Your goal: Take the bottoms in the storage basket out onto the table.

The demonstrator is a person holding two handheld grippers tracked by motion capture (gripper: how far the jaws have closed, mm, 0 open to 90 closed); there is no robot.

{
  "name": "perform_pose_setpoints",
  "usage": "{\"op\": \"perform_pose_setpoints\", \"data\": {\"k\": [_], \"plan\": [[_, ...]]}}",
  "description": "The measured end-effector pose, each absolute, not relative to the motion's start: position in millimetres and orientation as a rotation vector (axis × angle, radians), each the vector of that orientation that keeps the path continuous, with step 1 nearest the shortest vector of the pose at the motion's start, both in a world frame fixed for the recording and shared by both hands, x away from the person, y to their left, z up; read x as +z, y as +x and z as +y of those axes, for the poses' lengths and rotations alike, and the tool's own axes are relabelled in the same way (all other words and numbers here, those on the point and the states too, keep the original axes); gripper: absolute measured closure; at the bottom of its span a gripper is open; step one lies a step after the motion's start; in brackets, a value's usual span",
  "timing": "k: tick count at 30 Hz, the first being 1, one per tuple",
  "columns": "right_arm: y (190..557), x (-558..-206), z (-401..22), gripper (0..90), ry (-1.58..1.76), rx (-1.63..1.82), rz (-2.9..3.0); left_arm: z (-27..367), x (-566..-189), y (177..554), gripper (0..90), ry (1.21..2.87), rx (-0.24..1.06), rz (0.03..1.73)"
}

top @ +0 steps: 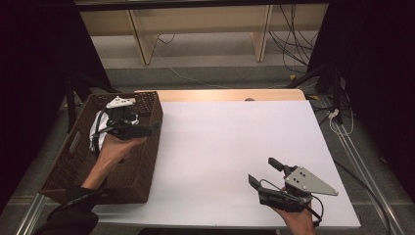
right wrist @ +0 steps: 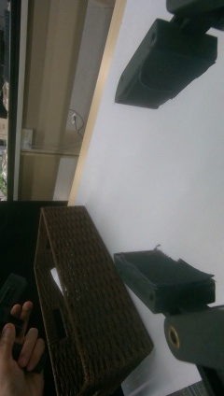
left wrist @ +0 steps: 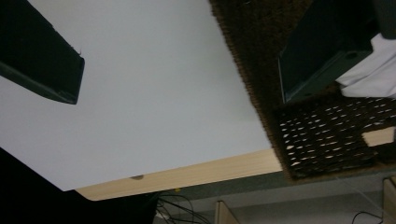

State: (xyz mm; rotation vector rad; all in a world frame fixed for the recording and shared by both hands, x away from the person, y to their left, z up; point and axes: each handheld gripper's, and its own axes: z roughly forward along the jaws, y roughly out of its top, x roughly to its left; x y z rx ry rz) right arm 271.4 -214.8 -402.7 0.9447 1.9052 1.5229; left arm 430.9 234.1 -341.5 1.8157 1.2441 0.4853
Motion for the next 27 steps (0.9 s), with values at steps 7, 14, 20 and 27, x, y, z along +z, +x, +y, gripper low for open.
{"op": "perform_pose_setpoints", "data": {"k": [7, 14, 20, 27], "plan": [[272, -403, -215, 20.5, 0.950, 1.519, 1.913, 266, -347, 445, 0.0, 1.810, 0.525, 1.352], [273, -404, -214, 20.5, 0.954, 1.522, 1.917, 308, -357, 463, 0.0, 1.788, 0.535, 1.502], [273, -404, -214, 20.5, 0.957, 1.523, 1.921, 322, -366, 473, 0.0, 1.817, 0.521, 1.568], [274, -404, -215, 20.5, 0.956, 1.525, 1.925, 337, -379, 491, 0.0, 1.827, 0.503, 1.661]]}}
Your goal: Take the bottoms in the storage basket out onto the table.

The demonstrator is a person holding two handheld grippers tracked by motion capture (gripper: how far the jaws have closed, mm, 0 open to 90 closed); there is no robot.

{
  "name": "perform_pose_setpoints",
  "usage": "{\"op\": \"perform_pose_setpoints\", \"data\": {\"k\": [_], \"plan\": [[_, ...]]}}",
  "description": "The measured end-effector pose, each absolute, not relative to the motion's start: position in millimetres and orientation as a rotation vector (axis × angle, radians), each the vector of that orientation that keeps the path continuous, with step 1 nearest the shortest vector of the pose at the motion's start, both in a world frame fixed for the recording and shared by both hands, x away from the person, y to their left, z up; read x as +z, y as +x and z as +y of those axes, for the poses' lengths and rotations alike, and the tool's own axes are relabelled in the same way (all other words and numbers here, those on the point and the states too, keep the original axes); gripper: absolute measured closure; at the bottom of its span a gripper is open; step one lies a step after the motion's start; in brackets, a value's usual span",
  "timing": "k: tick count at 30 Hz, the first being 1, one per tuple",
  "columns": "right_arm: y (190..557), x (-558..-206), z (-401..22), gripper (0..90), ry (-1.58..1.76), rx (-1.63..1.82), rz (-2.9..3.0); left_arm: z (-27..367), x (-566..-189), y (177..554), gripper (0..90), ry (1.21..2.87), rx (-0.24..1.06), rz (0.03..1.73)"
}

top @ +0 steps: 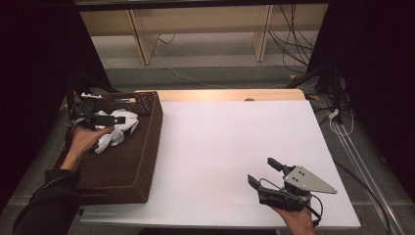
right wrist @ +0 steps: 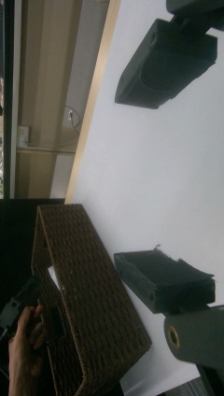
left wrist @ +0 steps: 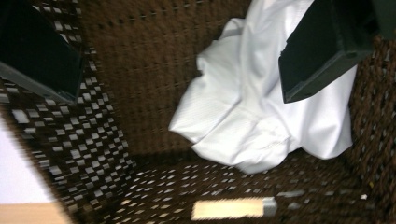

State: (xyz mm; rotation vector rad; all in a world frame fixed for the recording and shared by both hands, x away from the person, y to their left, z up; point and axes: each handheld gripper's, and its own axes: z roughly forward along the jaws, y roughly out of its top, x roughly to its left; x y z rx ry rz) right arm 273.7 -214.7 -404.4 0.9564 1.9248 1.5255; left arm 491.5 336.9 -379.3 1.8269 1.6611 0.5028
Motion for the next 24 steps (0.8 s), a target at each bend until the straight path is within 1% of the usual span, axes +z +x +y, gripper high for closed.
{"op": "perform_pose_setpoints", "data": {"k": [6, 12, 17, 24], "plan": [[275, -405, -215, 20.6, 0.961, 1.528, 1.927, 343, -391, 504, 0.0, 1.835, 0.477, 1.720], [275, -406, -215, 20.6, 0.961, 1.521, 1.937, 346, -404, 519, 0.0, 1.885, 0.465, 1.758], [277, -407, -215, 20.6, 0.959, 1.525, 1.943, 354, -415, 530, 1.0, 1.879, 0.451, 1.809], [277, -407, -216, 20.6, 0.960, 1.526, 1.942, 355, -422, 538, 1.4, 1.885, 0.415, 1.843]]}}
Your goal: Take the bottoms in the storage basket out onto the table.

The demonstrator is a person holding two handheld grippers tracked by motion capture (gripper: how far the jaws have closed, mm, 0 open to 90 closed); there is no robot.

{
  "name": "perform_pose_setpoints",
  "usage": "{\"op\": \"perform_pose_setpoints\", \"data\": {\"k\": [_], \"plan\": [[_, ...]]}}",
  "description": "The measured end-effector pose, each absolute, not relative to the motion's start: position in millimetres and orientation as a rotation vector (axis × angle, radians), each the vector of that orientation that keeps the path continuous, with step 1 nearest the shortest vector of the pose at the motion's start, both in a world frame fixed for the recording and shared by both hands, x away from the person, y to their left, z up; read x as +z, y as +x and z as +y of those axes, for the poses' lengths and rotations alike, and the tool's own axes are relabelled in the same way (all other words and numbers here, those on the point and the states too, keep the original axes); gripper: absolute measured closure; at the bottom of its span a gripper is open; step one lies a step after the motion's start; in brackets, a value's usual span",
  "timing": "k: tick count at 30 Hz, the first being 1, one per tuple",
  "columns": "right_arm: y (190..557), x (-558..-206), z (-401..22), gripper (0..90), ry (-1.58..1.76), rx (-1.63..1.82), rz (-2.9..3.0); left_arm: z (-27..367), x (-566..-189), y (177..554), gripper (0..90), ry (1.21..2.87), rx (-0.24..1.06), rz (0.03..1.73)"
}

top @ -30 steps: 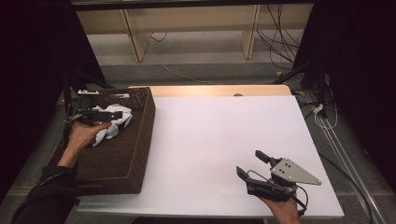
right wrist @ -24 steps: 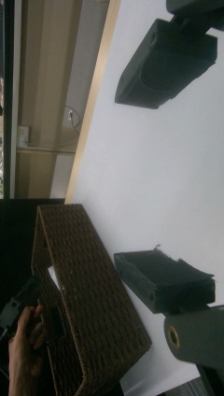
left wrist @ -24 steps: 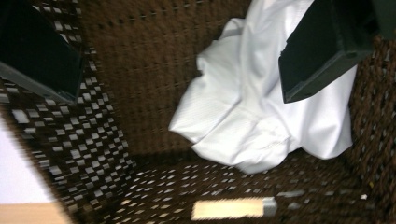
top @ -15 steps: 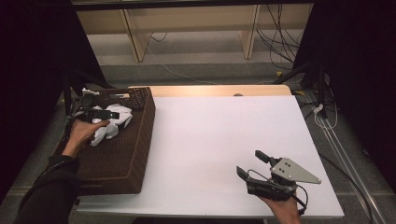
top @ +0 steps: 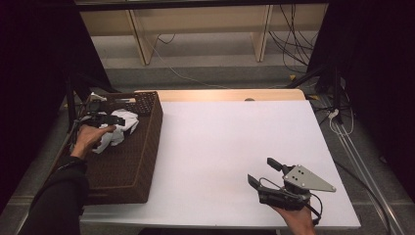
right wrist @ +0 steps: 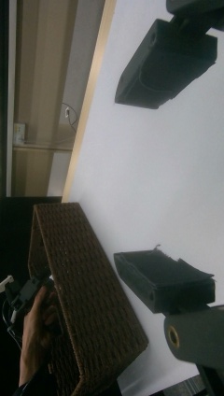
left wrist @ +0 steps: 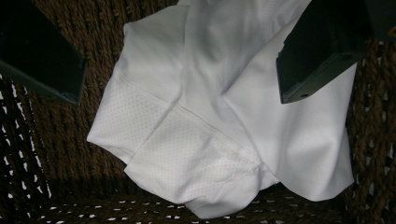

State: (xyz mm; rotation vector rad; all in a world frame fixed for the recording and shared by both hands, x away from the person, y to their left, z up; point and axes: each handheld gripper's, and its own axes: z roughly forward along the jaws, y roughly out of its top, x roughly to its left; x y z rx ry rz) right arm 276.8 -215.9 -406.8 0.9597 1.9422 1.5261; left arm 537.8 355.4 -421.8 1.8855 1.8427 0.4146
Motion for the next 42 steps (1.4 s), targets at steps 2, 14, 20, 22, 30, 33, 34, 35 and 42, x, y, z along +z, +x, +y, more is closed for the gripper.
{"op": "perform_pose_setpoints", "data": {"k": [2, 14, 20, 22, 30, 33, 34, 35, 42], "plan": [[277, -407, -215, 20.7, 0.956, 1.528, 1.943, 357, -424, 541, 1.7, 1.890, 0.411, 1.856], [278, -408, -215, 20.9, 0.955, 1.524, 1.958, 358, -446, 550, 3.5, 1.914, 0.340, 1.930], [278, -408, -214, 21.0, 0.952, 1.522, 1.961, 356, -453, 553, 7.4, 1.960, 0.328, 1.969], [277, -408, -214, 21.1, 0.953, 1.521, 1.962, 356, -453, 553, 9.7, 1.961, 0.327, 1.972], [279, -409, -214, 21.2, 0.954, 1.531, 1.964, 358, -457, 553, 16.5, 1.951, 0.296, 2.003], [278, -409, -214, 21.3, 0.952, 1.534, 1.965, 361, -458, 553, 21.3, 1.942, 0.284, 2.020], [278, -409, -214, 21.3, 0.952, 1.534, 1.965, 361, -458, 553, 23.8, 1.942, 0.284, 2.020], [278, -409, -214, 21.4, 0.948, 1.533, 1.968, 361, -458, 552, 28.0, 1.949, 0.296, 2.025], [276, -408, -214, 21.9, 0.943, 1.530, 1.967, 364, -455, 550, 53.4, 1.949, 0.314, 2.013]]}}
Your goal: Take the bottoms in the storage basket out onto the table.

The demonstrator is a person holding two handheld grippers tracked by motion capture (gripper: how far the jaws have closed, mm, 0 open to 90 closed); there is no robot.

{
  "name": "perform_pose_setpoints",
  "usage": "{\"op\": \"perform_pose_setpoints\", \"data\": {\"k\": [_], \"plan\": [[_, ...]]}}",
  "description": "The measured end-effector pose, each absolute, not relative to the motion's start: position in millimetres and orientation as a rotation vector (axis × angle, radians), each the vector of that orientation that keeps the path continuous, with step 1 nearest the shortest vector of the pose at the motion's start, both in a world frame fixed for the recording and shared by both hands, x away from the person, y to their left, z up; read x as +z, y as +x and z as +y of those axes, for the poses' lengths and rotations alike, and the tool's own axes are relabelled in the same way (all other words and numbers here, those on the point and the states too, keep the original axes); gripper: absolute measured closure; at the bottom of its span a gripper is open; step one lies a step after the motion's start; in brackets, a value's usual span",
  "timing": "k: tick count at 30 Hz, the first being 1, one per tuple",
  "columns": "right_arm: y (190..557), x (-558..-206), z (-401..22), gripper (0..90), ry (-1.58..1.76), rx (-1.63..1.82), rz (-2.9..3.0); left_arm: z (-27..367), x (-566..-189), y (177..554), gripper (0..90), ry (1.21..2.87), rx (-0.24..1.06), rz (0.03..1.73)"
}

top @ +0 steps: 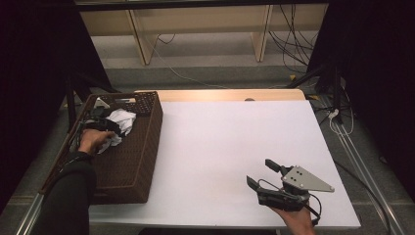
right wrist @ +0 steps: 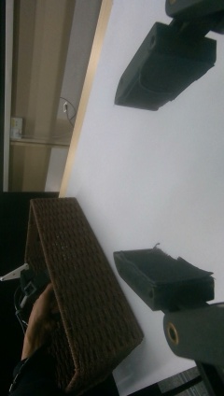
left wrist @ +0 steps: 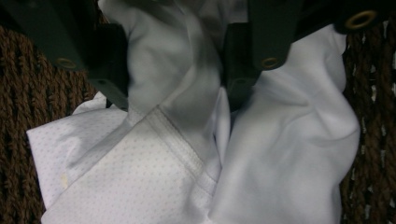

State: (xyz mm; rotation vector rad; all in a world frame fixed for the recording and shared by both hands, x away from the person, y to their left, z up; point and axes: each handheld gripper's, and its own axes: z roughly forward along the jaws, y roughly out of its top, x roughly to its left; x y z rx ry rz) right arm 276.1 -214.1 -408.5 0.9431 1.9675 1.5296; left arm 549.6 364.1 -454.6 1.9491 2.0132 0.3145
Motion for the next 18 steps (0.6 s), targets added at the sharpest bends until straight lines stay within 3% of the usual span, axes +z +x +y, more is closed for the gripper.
{"op": "perform_pose_setpoints", "data": {"k": [7, 18], "plan": [[277, -409, -215, 22.1, 0.956, 1.529, 1.965, 368, -452, 546, 72.3, 1.899, 0.352, 2.020], [277, -408, -219, 22.3, 0.969, 1.543, 1.948, 366, -430, 542, 76.3, 1.879, 0.378, 1.968]]}}
